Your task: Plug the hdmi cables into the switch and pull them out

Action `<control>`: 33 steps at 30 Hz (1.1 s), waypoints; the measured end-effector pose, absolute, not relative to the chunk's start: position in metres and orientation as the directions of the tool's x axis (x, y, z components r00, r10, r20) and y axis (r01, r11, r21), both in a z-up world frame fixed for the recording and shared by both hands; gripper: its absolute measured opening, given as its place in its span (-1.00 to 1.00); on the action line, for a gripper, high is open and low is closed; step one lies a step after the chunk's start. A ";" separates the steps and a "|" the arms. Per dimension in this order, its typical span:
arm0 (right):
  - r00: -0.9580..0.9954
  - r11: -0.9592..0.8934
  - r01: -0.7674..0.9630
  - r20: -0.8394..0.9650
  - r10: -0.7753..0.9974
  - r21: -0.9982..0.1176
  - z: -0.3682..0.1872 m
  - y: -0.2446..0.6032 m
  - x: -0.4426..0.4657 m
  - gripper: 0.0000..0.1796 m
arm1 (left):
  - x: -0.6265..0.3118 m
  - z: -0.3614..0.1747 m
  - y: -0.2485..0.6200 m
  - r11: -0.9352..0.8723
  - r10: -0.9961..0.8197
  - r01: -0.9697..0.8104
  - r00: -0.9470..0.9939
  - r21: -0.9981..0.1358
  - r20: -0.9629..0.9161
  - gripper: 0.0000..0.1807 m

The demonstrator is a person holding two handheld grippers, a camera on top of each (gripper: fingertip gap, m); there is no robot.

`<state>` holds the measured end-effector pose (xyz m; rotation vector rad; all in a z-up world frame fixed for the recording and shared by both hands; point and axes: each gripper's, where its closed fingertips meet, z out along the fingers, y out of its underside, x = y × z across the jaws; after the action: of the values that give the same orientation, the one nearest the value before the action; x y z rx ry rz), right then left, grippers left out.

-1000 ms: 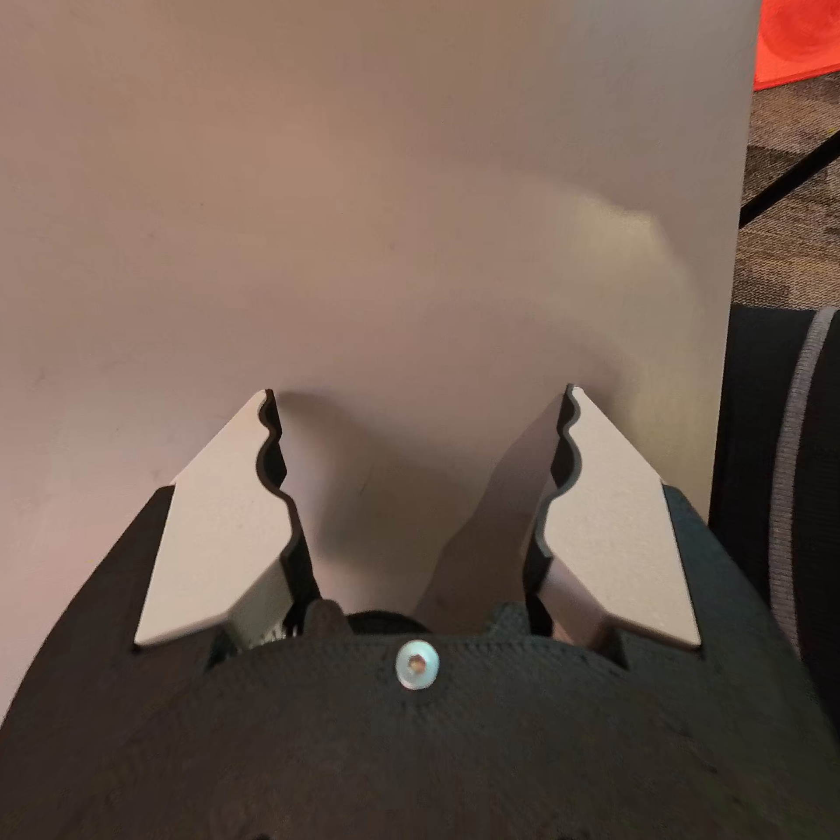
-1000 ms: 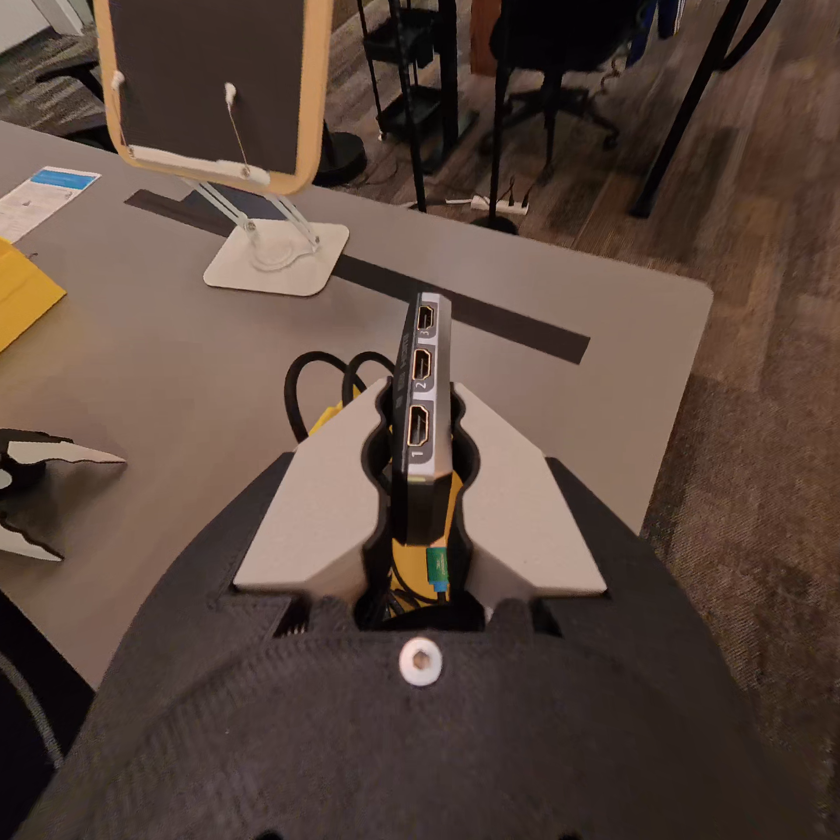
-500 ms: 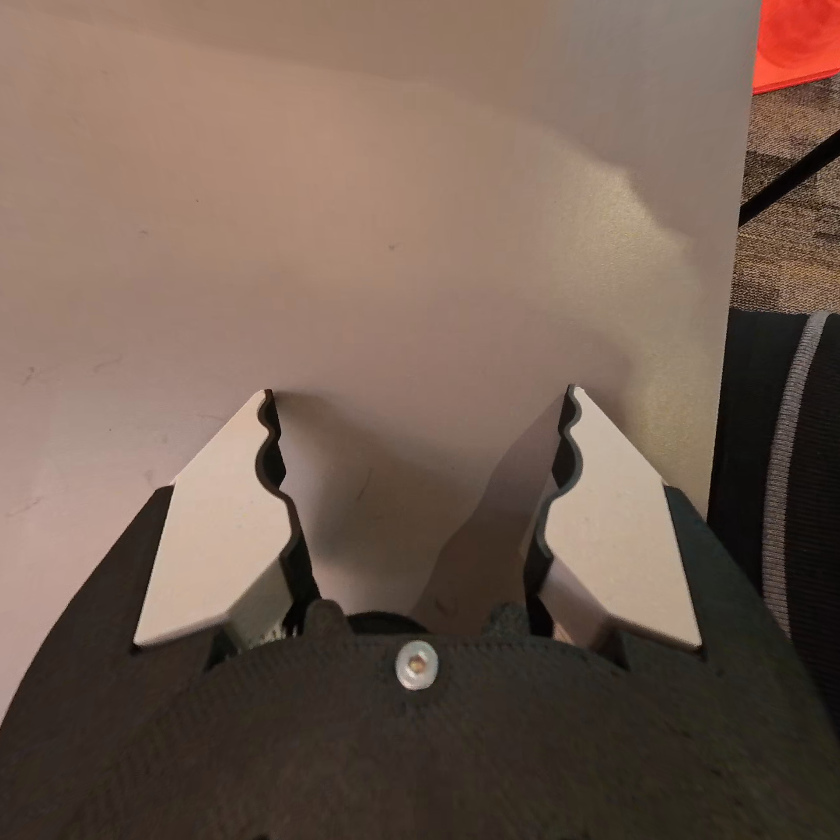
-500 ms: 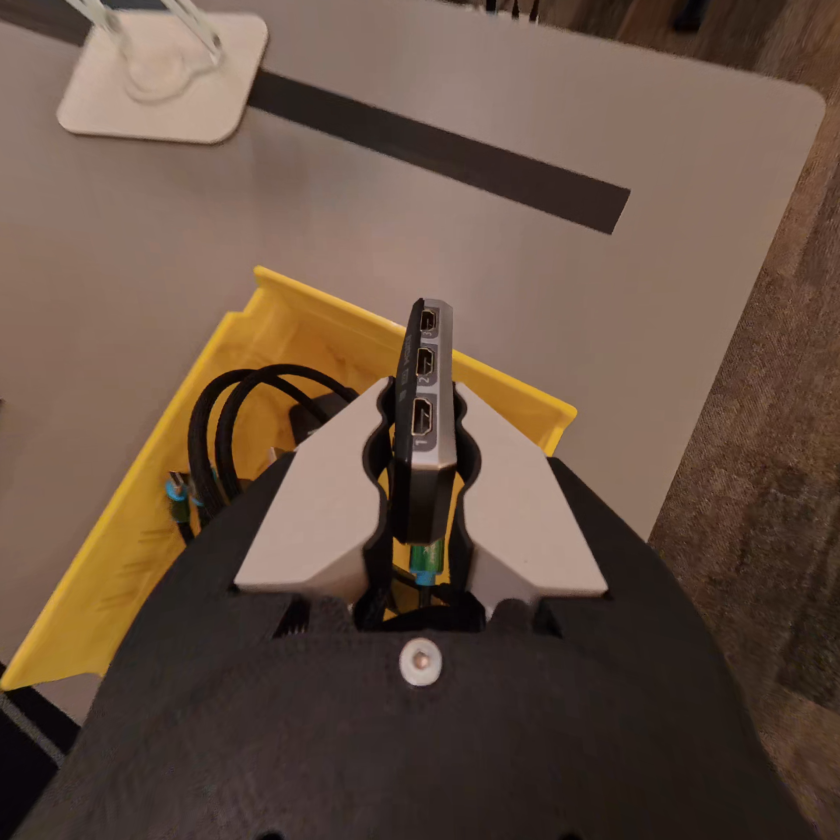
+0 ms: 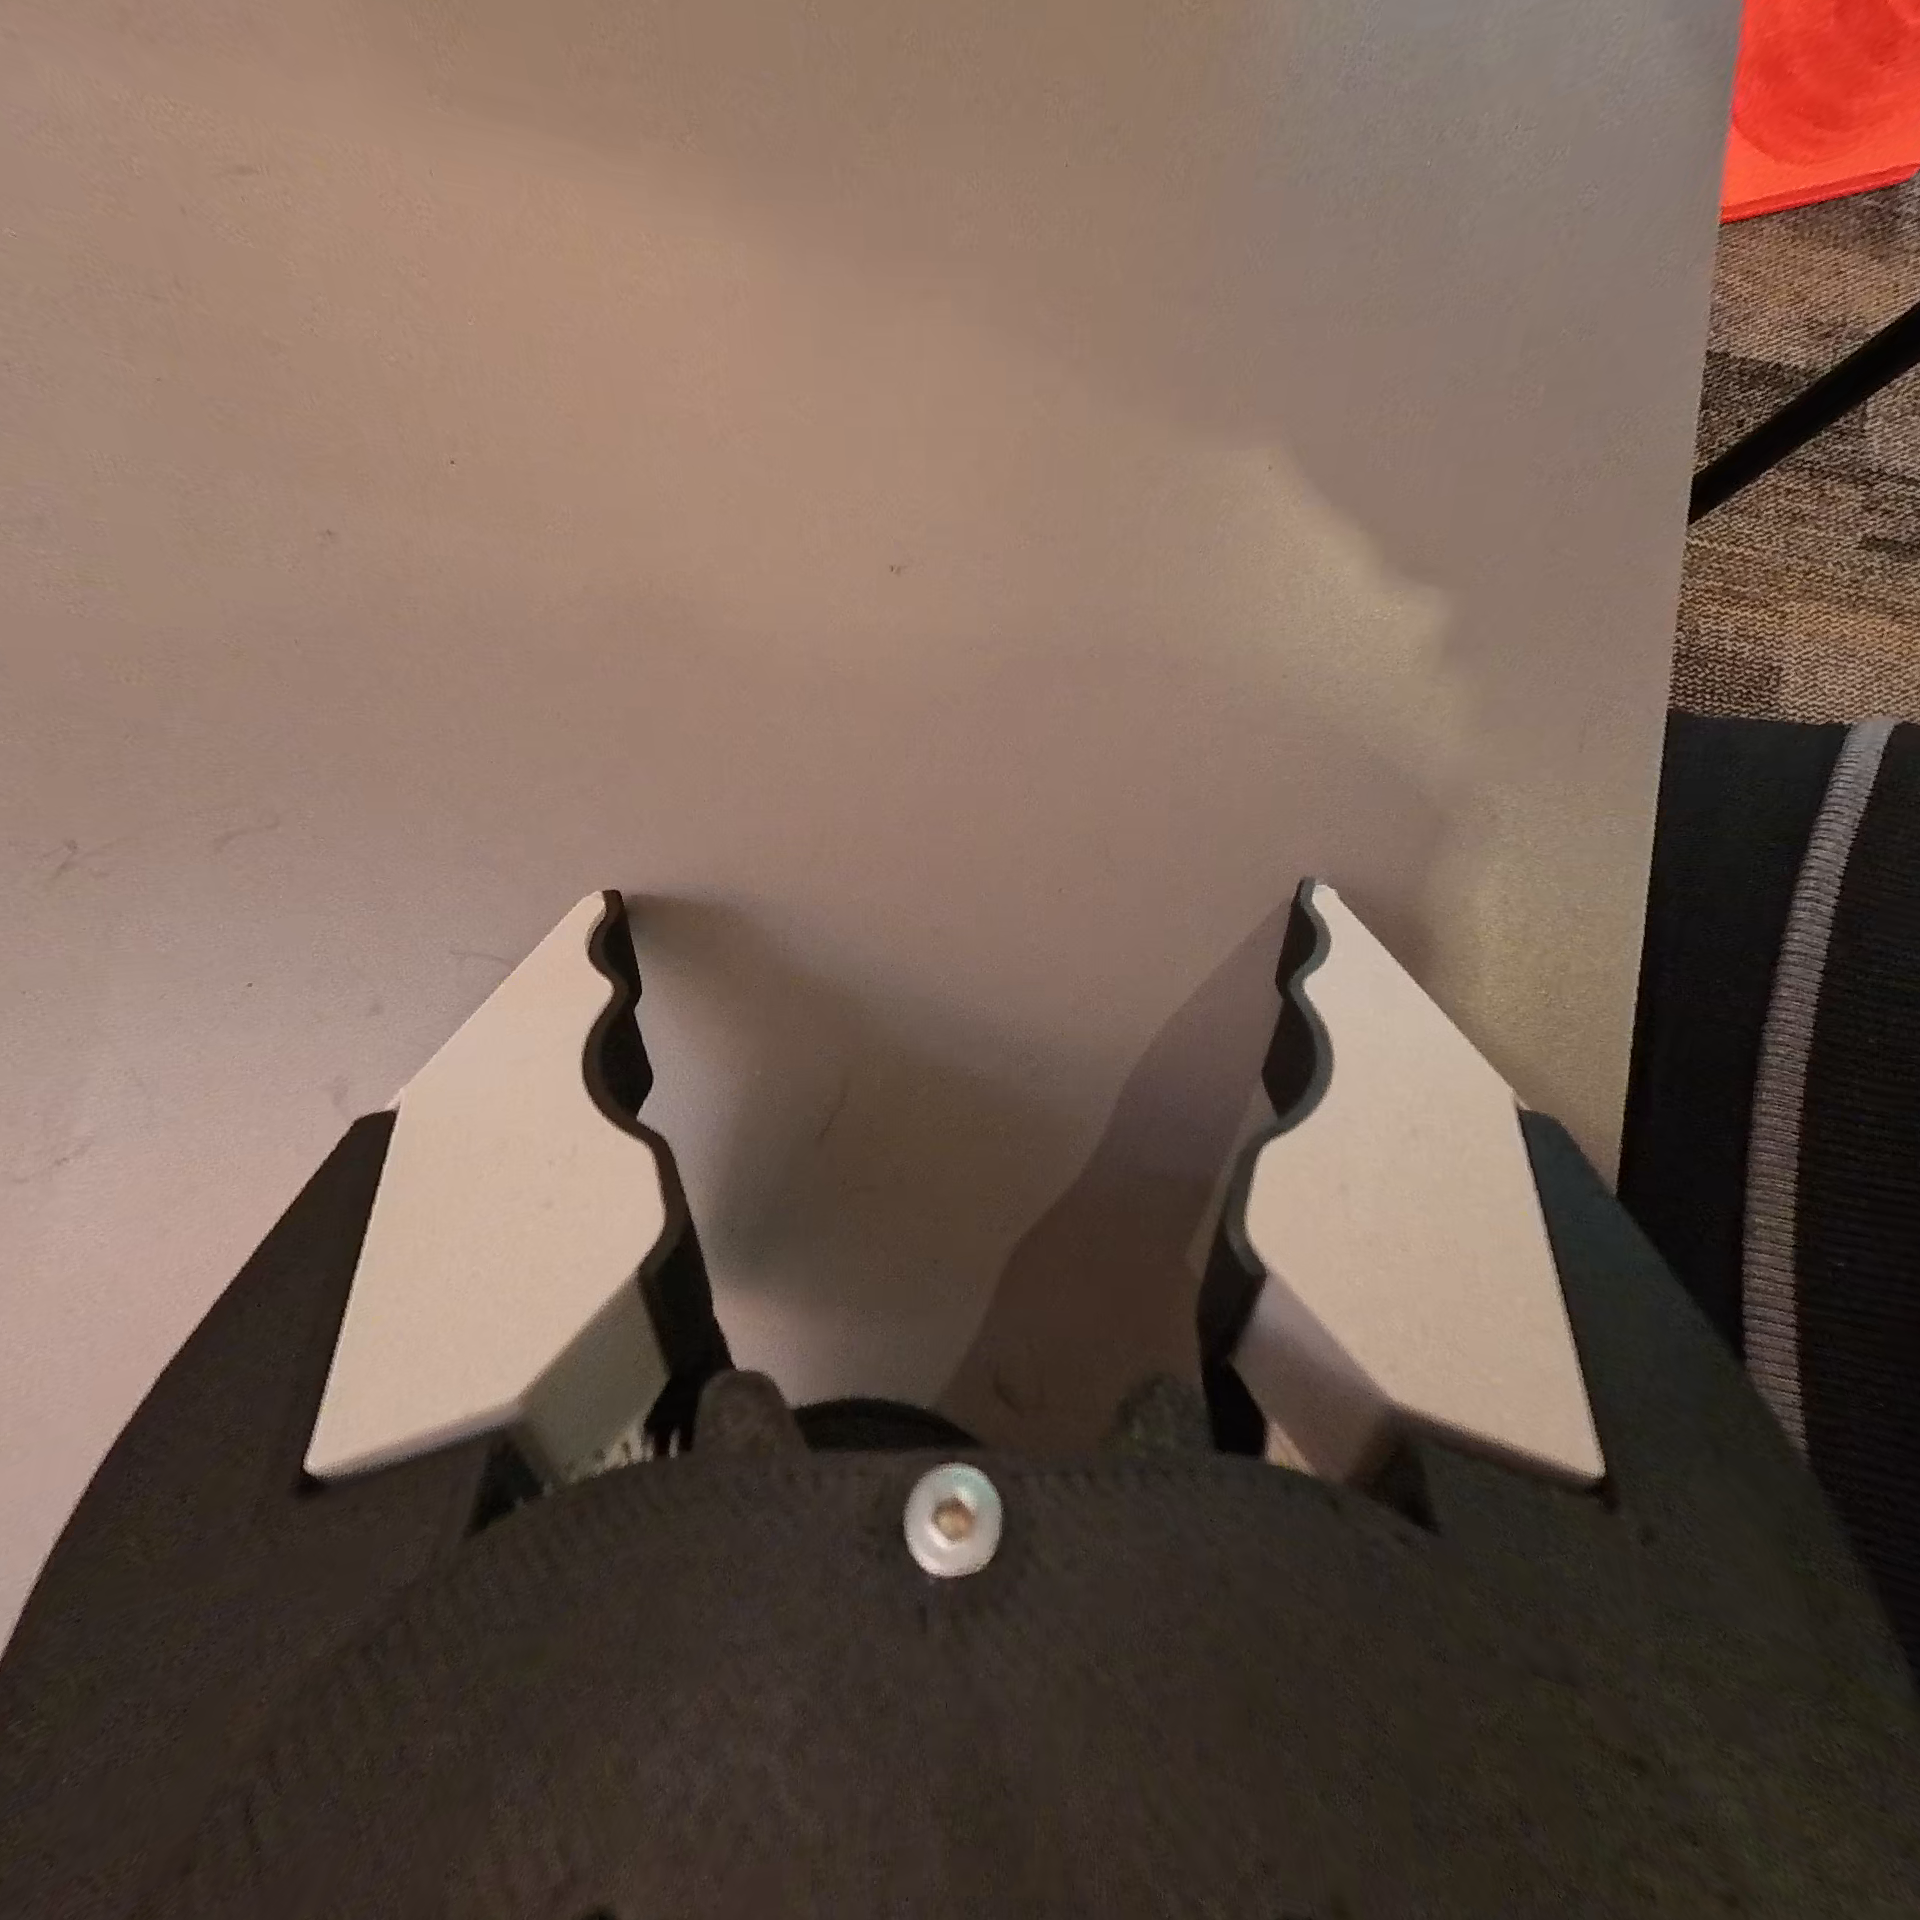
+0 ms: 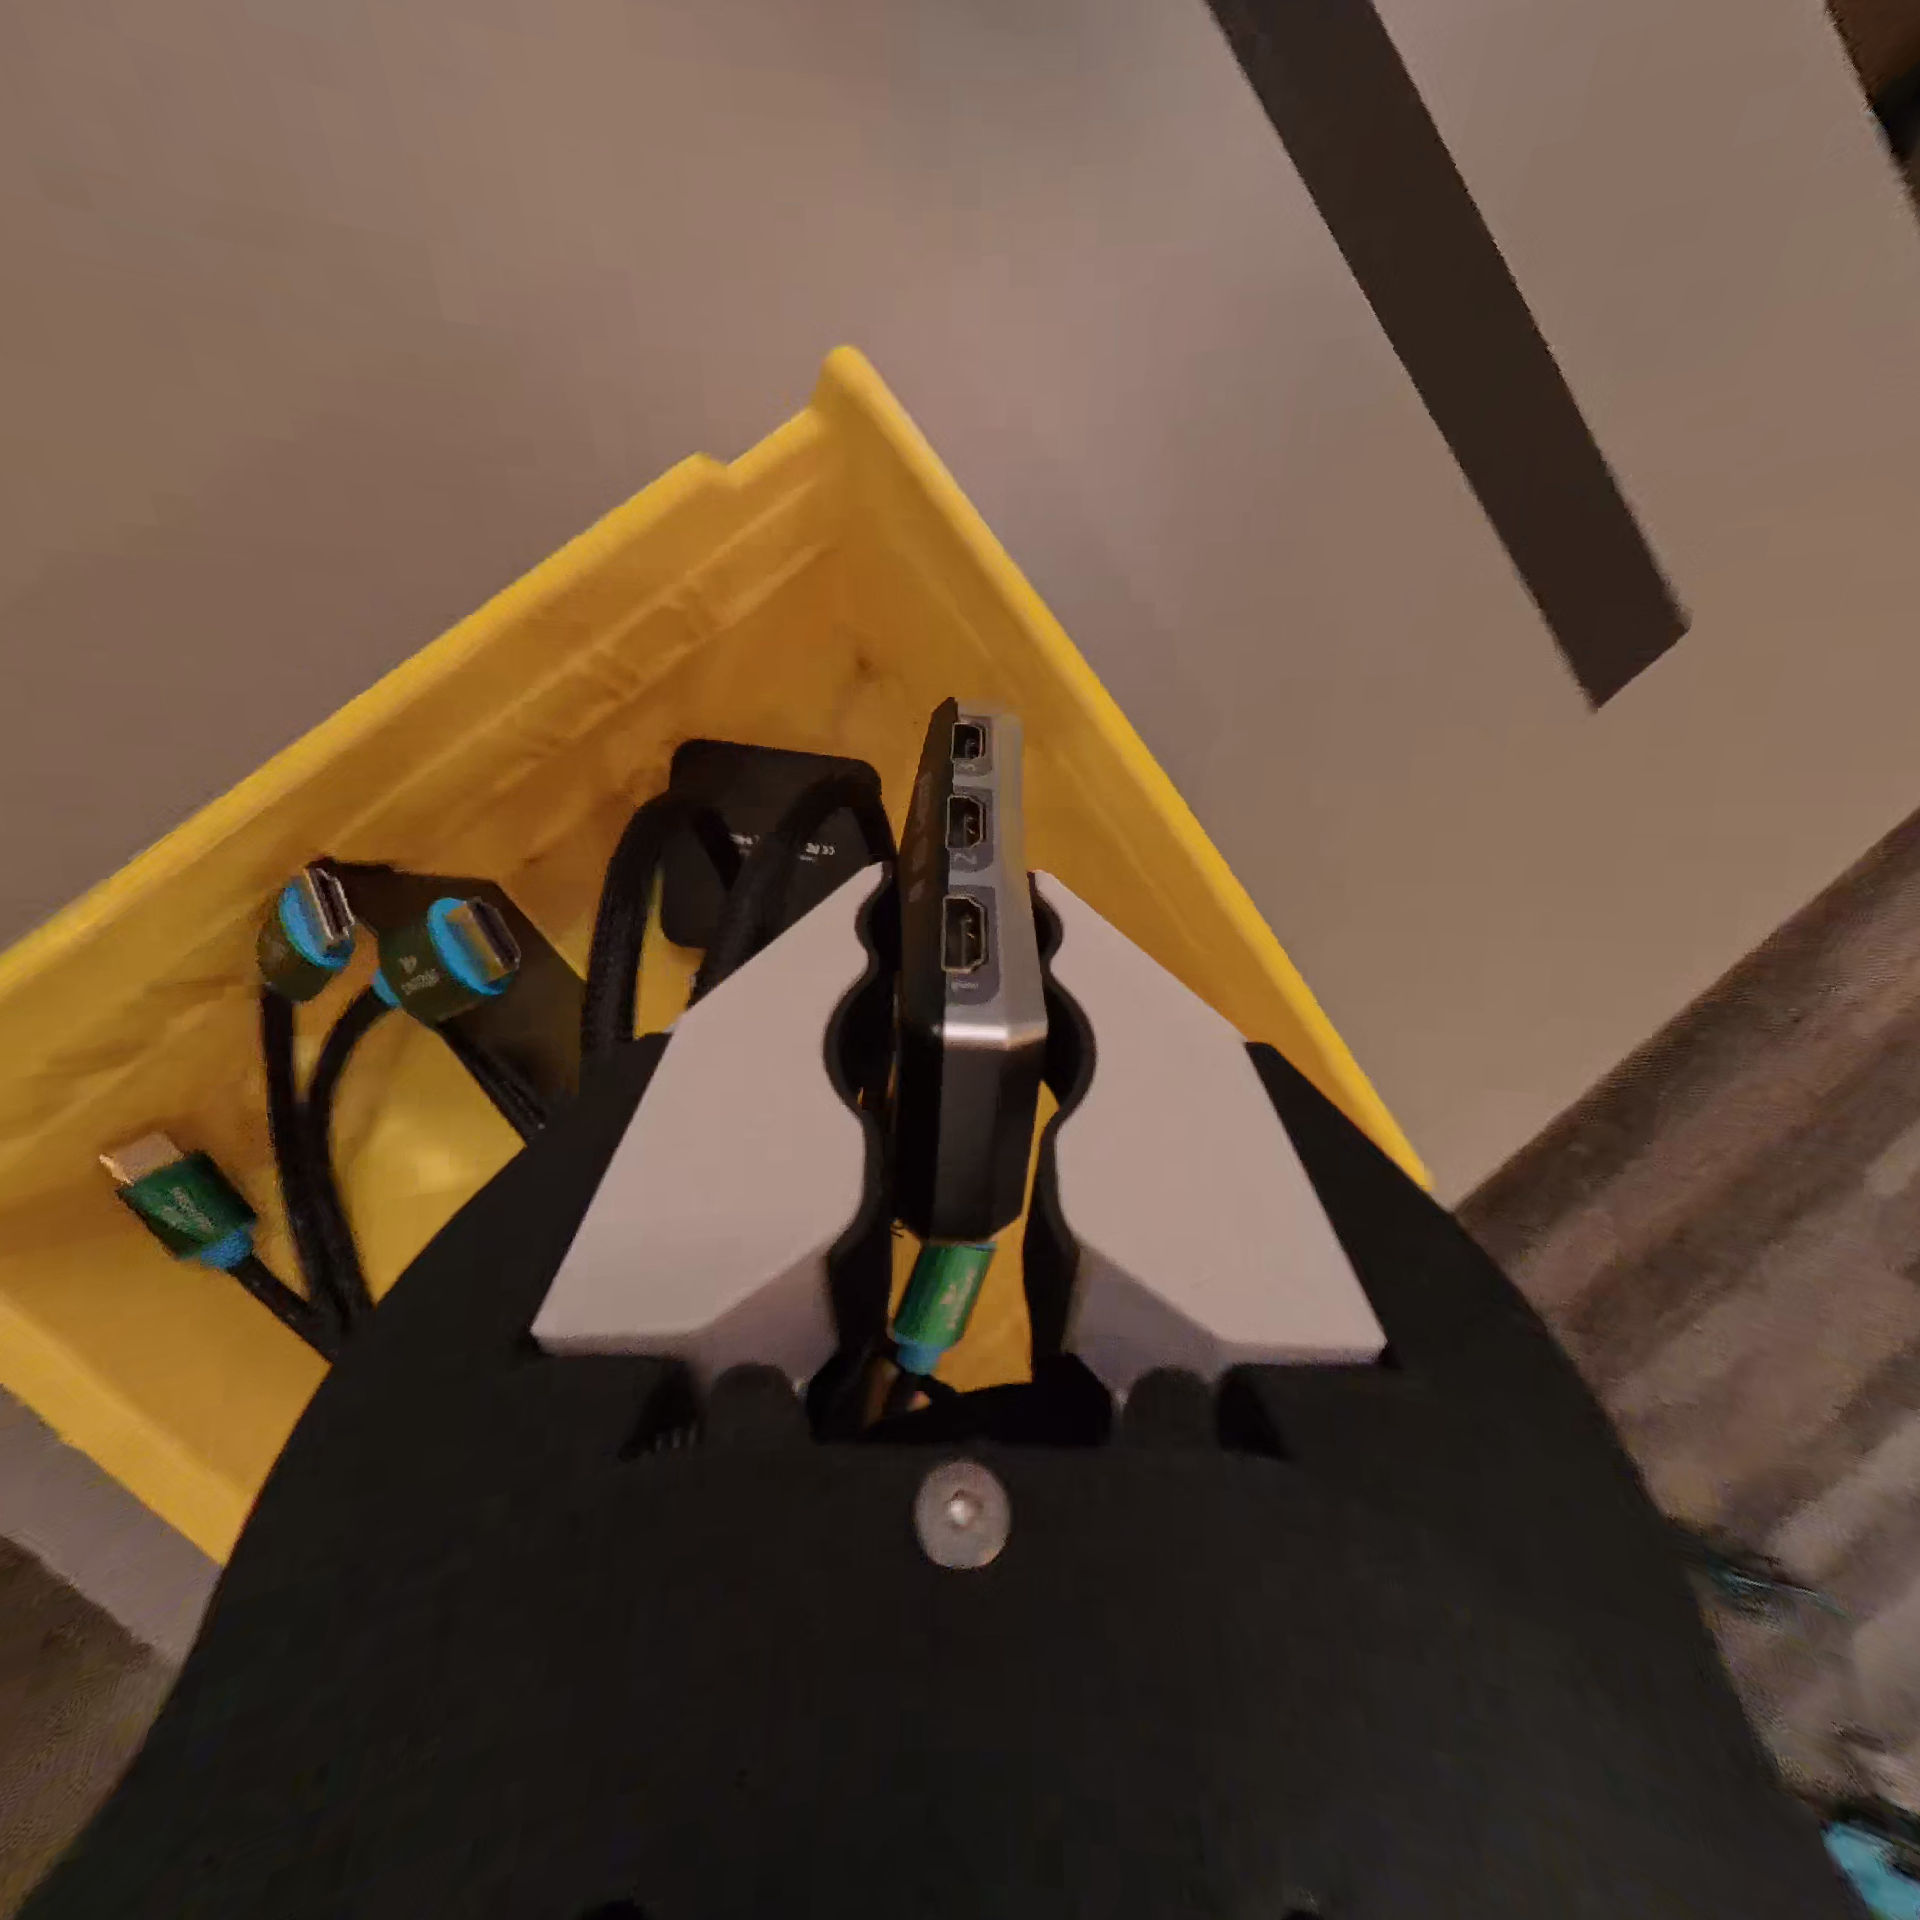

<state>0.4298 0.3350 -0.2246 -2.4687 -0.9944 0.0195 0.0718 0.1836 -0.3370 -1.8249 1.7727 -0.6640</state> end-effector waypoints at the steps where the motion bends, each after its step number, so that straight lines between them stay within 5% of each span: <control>1: 0.695 -0.588 0.705 0.221 0.684 -0.397 -0.224 0.337 0.429 -0.77 | 0.072 -0.337 0.184 -0.021 -1.000 -0.752 0.030 -0.659 -0.002 0.33; 8: 0.639 -0.606 0.761 0.436 0.634 -0.234 -0.208 0.358 0.454 -0.48 | 0.072 -0.337 0.183 -0.021 -1.000 -0.751 0.031 -0.660 -0.003 0.33; 15: 0.625 -0.628 0.745 0.569 0.535 -0.228 -0.166 0.356 0.479 -0.59 | 0.072 -0.337 0.183 -0.019 -1.000 -0.750 0.028 -0.661 -0.002 0.33; 25: 0.801 -0.568 0.591 0.503 0.326 -0.573 -0.088 0.291 0.470 -0.59 | 0.072 -0.332 0.180 0.036 -0.998 -0.738 0.009 -0.674 -0.062 0.19; 33: 0.920 -0.519 0.386 0.355 0.163 -0.763 -0.122 0.194 0.478 -0.31 | 0.053 -0.270 0.193 0.025 -0.988 -0.635 0.101 -0.772 -0.116 -0.35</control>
<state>0.4778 0.1944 -0.1218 -2.1208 -0.3910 -0.2958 0.0531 0.1926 -0.2703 -1.6862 1.6088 -0.6438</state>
